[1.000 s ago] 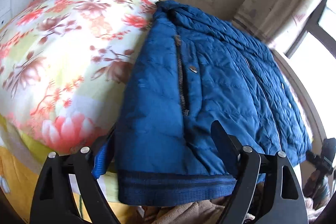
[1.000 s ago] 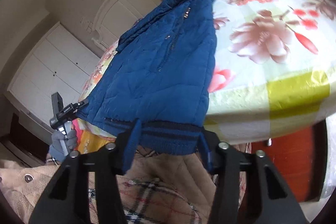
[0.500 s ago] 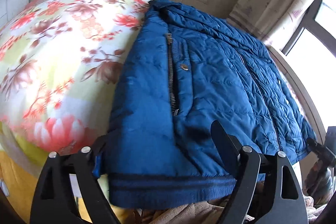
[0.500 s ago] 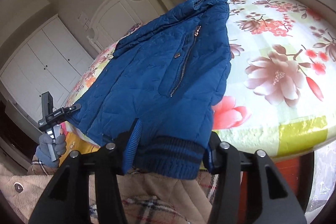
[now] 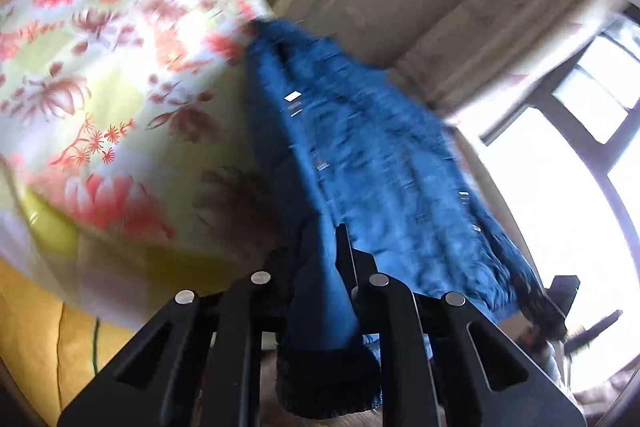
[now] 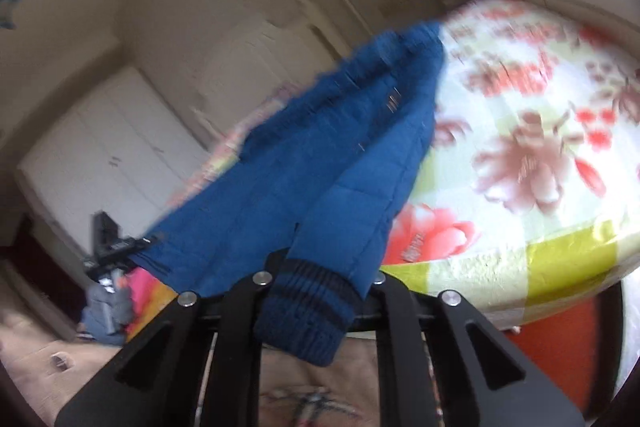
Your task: Fold large clothes
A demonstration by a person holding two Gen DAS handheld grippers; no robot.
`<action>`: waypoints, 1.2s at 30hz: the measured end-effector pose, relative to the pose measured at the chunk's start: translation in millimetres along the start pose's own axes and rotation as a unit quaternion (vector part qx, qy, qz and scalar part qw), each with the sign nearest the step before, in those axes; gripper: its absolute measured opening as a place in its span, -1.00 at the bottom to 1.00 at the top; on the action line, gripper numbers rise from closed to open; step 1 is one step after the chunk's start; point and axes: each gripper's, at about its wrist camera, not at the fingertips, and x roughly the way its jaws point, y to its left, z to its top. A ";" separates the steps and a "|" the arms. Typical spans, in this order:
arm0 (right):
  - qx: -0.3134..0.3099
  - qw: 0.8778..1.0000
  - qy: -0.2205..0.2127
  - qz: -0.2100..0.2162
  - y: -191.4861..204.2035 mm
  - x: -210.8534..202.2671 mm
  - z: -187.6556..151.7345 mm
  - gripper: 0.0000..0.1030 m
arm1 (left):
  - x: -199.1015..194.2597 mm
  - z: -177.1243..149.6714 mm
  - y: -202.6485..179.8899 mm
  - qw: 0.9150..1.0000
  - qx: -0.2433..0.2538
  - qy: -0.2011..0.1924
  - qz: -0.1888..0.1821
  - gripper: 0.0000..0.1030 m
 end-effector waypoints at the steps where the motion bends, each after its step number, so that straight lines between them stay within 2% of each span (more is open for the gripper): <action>1: -0.012 1.000 -0.012 0.017 5.9 -13.9 1.2 -0.76 | -18.0 -6.3 -8.8 1.000 0.006 -0.007 -0.016 -0.76; 3: -0.049 0.997 -0.039 0.053 26.9 -51.3 4.1 -0.76 | -54.2 -17.4 -21.8 0.998 0.011 -0.028 -0.055 -0.75; 5: -0.075 0.993 -0.061 0.074 47.4 -77.1 9.4 -0.76 | -88.6 -23.1 -28.9 0.993 0.009 -0.061 -0.103 -0.75; 8: -0.115 0.983 -0.096 0.108 79.2 -96.1 29.6 -0.75 | -117.5 -10.1 -32.7 0.977 -0.014 -0.114 -0.178 -0.74; 9: -0.122 0.982 -0.098 0.107 88.2 -93.0 38.9 -0.75 | -118.3 1.7 -31.4 0.971 -0.030 -0.125 -0.203 -0.74; 10: -0.128 0.982 -0.097 0.098 96.7 -86.7 54.1 -0.75 | -115.7 11.6 -31.1 0.968 -0.038 -0.130 -0.212 -0.74; 12: -0.122 0.986 -0.081 0.077 100.7 -64.0 85.9 -0.74 | -94.2 50.8 -25.5 0.966 -0.075 -0.133 -0.209 -0.71; 14: -0.102 0.991 -0.069 0.051 93.0 -32.0 118.7 -0.74 | -57.7 91.4 -15.1 0.967 -0.117 -0.115 -0.196 -0.69; 16: -0.057 0.997 -0.049 0.015 72.5 14.0 156.4 -0.71 | -20.5 125.1 -6.6 0.969 -0.143 -0.098 -0.178 -0.69; 17: -0.020 0.999 -0.035 -0.004 53.4 43.2 178.1 -0.64 | 5.6 145.3 0.9 0.970 -0.160 -0.086 -0.162 -0.66; 19: 0.033 0.999 -0.010 -0.012 24.7 87.0 203.1 -0.38 | 57.9 174.5 21.5 0.967 -0.216 -0.048 -0.128 -0.60; 20: 0.082 0.997 0.008 -0.006 -1.2 110.1 216.4 -0.02 | 78.1 185.1 33.5 0.963 -0.243 -0.026 -0.111 -0.51; 21: 0.123 0.992 0.009 0.004 -18.3 126.3 223.2 0.53 | 96.4 194.8 46.5 0.959 -0.266 -0.002 -0.097 -0.44; 22: 0.147 0.989 0.001 0.009 -32.9 134.7 228.9 0.61 | 109.8 200.7 58.2 0.955 -0.284 0.014 -0.089 -0.44; 23: 0.166 0.986 -0.016 0.010 -47.4 135.9 232.2 0.63 | 120.6 202.3 74.6 0.948 -0.305 0.018 -0.089 -0.43; 24: 0.172 0.984 -0.040 0.003 -62.7 133.4 236.0 0.63 | 126.7 204.8 85.8 0.945 -0.314 0.018 -0.086 -0.38; 25: 0.166 0.985 -0.050 -0.001 -70.2 130.9 238.1 0.63 | 132.2 207.7 95.0 0.946 -0.313 0.020 -0.083 -0.32; 26: 0.159 0.986 -0.054 -0.011 -78.5 128.6 238.9 0.63 | 135.9 208.8 99.8 0.948 -0.306 0.023 -0.080 -0.09; 27: 0.144 0.987 -0.055 -0.042 -86.8 126.3 239.3 0.63 | 136.0 208.5 106.3 0.952 -0.295 0.023 -0.076 0.07; 32: 0.076 0.989 -0.008 -0.130 -107.4 140.0 229.3 0.54 | 125.8 224.7 126.7 0.970 -0.241 0.001 -0.034 0.08; 34: 0.042 0.988 0.025 -0.149 -113.0 155.8 224.1 0.53 | 127.9 233.4 119.0 0.983 -0.184 0.007 -0.014 0.13; 36: -0.001 0.984 0.056 -0.170 -110.6 172.1 220.9 0.53 | 139.2 239.6 107.4 0.991 -0.132 0.027 -0.006 0.14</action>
